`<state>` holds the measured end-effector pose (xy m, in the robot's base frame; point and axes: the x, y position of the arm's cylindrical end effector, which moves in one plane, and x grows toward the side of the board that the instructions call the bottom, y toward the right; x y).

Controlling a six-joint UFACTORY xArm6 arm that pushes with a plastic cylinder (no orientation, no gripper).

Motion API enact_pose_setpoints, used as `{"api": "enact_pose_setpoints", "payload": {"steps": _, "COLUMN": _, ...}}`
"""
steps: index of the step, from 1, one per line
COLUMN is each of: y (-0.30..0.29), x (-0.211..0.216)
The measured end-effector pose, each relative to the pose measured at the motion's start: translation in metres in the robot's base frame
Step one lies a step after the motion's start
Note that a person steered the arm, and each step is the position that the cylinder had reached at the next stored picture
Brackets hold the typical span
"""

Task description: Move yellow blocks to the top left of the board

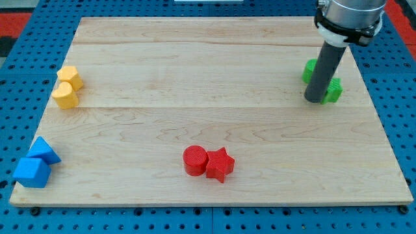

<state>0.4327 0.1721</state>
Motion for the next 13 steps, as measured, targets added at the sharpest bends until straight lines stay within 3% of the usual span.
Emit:
{"api": "enact_pose_setpoints", "payload": {"steps": 2, "y": -0.112, "x": 0.077}}
{"api": "enact_pose_setpoints", "payload": {"steps": 6, "y": -0.380, "x": 0.055}}
{"api": "enact_pose_setpoints", "payload": {"steps": 7, "y": -0.416, "x": 0.024}}
{"api": "enact_pose_setpoints", "payload": {"steps": 9, "y": -0.428, "x": 0.005}}
{"api": "enact_pose_setpoints", "payload": {"steps": 10, "y": -0.463, "x": 0.008}}
{"api": "enact_pose_setpoints", "payload": {"steps": 13, "y": -0.452, "x": -0.030}}
